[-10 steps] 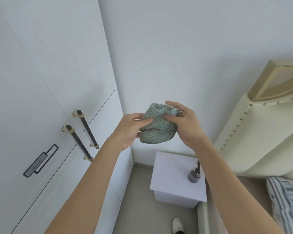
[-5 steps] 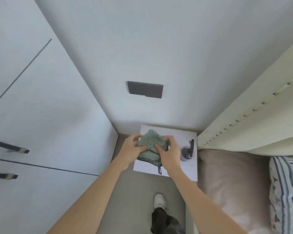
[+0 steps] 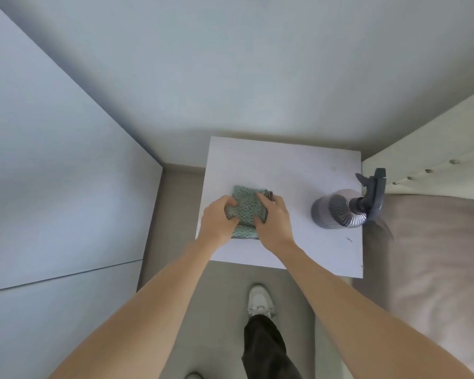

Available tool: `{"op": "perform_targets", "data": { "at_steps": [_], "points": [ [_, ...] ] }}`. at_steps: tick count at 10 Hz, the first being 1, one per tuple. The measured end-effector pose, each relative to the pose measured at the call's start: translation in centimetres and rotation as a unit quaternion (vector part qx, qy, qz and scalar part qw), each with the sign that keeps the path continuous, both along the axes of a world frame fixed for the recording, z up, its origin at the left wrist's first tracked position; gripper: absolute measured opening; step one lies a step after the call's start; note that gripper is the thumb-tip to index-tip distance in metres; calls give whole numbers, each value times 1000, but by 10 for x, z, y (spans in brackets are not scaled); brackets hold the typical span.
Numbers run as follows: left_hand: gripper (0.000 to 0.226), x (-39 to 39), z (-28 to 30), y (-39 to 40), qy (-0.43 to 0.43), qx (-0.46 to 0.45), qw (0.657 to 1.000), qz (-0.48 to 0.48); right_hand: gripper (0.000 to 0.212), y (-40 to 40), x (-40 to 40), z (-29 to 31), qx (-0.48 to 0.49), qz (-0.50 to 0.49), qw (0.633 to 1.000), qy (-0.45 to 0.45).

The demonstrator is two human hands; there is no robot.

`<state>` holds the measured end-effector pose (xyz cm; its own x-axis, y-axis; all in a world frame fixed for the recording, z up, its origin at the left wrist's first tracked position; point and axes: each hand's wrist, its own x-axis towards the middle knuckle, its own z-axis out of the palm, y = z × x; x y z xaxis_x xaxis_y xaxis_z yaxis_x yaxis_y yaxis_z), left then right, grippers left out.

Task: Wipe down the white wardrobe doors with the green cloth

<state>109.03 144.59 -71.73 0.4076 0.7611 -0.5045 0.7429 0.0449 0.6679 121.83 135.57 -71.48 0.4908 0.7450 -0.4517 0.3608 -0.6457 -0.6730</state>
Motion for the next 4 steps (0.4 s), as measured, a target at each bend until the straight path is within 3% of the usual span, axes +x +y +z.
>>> {"op": "perform_targets", "data": {
  "at_steps": [1,2,3,4],
  "points": [
    [26,-1,-24,-2,14,46,998,-29,64,-5,-3,-25,-1,41,996,-84],
    [26,6,-20,0,100,72,988,-91,67,-2,-2,-27,-33,75,984,-158],
    [32,7,-8,6,145,40,984,-96,64,3,-2,-15,-56,61,982,-169],
    [21,8,20,13,96,57,993,-30,56,5,-3,9,7,32,985,-170]
  ]
}}
